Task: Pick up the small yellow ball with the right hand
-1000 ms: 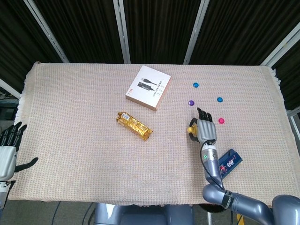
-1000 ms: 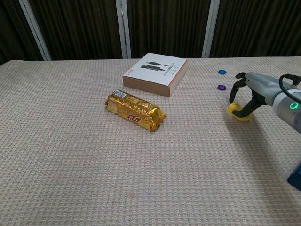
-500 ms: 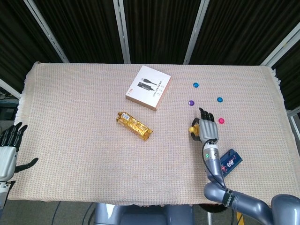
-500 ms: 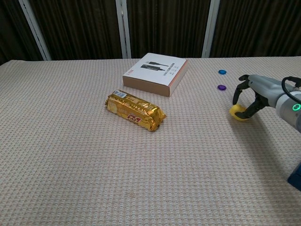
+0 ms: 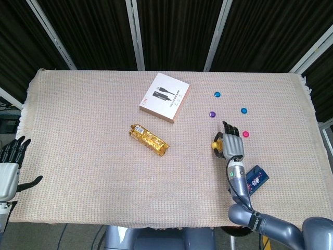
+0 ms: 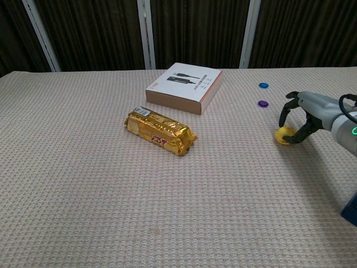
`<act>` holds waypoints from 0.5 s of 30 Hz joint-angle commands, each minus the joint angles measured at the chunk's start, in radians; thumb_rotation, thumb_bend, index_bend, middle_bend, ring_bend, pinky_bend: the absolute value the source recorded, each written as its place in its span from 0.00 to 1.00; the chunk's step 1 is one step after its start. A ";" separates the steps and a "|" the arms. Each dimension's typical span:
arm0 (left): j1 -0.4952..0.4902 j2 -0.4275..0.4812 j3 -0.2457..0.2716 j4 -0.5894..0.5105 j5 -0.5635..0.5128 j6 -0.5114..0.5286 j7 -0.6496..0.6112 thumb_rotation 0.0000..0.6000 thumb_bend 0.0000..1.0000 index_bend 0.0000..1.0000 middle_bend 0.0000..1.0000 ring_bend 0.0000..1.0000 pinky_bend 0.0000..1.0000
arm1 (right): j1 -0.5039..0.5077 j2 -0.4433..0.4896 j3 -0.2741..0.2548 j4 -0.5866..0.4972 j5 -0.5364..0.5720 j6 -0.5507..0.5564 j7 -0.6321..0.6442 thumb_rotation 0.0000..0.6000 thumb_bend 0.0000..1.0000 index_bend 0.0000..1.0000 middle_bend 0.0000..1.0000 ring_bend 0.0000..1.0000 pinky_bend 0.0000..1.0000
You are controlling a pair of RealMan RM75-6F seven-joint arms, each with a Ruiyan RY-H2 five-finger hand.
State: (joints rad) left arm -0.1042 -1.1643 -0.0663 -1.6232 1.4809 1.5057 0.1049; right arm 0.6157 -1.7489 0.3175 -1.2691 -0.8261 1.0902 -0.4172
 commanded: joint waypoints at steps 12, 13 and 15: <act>-0.001 0.002 0.002 -0.001 0.001 -0.004 -0.001 1.00 0.02 0.00 0.00 0.00 0.09 | 0.002 -0.004 0.007 0.028 -0.005 -0.011 0.025 1.00 0.29 0.44 0.00 0.00 0.00; -0.001 0.002 0.002 -0.001 0.001 -0.004 -0.001 1.00 0.02 0.00 0.00 0.00 0.09 | 0.003 -0.004 0.007 0.030 -0.005 -0.012 0.025 1.00 0.29 0.44 0.00 0.00 0.00; -0.001 0.002 0.002 -0.001 0.001 -0.004 -0.001 1.00 0.02 0.00 0.00 0.00 0.09 | 0.004 -0.002 0.007 0.034 -0.006 -0.013 0.025 1.00 0.29 0.44 0.00 0.00 0.00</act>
State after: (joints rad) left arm -0.1048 -1.1626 -0.0642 -1.6238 1.4815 1.5019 0.1038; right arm 0.6190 -1.7514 0.3248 -1.2356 -0.8314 1.0775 -0.3920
